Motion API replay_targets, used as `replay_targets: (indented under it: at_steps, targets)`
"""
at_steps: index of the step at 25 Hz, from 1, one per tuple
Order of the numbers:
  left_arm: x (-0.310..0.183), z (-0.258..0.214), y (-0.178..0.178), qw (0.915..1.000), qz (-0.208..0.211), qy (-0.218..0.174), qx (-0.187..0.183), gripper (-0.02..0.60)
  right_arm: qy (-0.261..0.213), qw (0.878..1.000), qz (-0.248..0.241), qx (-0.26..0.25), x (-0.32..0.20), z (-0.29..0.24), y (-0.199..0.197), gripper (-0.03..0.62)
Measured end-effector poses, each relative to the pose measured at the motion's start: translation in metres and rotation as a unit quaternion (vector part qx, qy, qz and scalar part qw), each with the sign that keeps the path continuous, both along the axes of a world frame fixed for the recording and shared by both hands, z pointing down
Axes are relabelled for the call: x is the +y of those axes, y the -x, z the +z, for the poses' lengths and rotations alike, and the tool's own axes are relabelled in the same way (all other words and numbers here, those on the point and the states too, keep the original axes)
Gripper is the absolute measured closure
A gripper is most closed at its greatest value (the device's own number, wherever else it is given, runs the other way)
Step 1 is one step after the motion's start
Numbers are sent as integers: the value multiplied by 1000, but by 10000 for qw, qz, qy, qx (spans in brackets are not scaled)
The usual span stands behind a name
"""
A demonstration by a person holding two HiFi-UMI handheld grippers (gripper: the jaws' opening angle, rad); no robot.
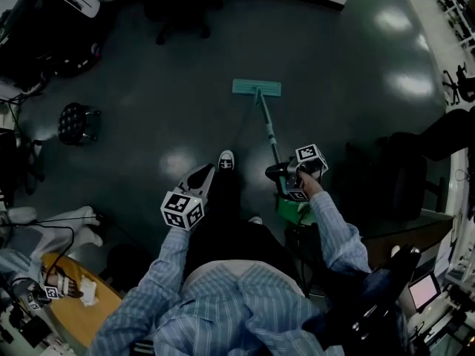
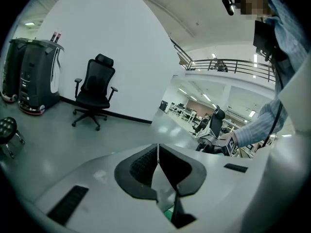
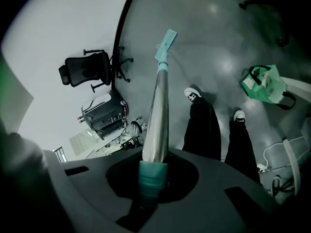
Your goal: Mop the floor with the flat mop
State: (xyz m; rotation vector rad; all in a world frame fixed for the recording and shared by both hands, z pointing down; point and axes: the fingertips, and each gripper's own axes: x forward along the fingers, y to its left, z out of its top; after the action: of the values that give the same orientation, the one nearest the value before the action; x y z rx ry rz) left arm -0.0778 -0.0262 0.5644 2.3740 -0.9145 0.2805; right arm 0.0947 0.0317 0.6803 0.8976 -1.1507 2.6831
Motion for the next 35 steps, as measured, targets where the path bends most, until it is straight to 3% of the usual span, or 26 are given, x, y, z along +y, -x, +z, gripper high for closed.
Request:
replay_targets:
  at_steps: [7,16,24,35]
  targets:
    - [92,-17,-11,9998,145,-156,30,572,64,9999,-67,-116,128,-12,7,571]
    - [173,-19,-13,9995,146,-279,90,572,119,9994,-277,-180,270,-14,13,571]
    - [209,-19,-28,9989,369,-273,110,572,174,9988,-328,-334,359,-21,2,571]
    - [207,-25,-40,9974,635,-332,60,572,462,9965,-649,-265,425,-66,-27,571]
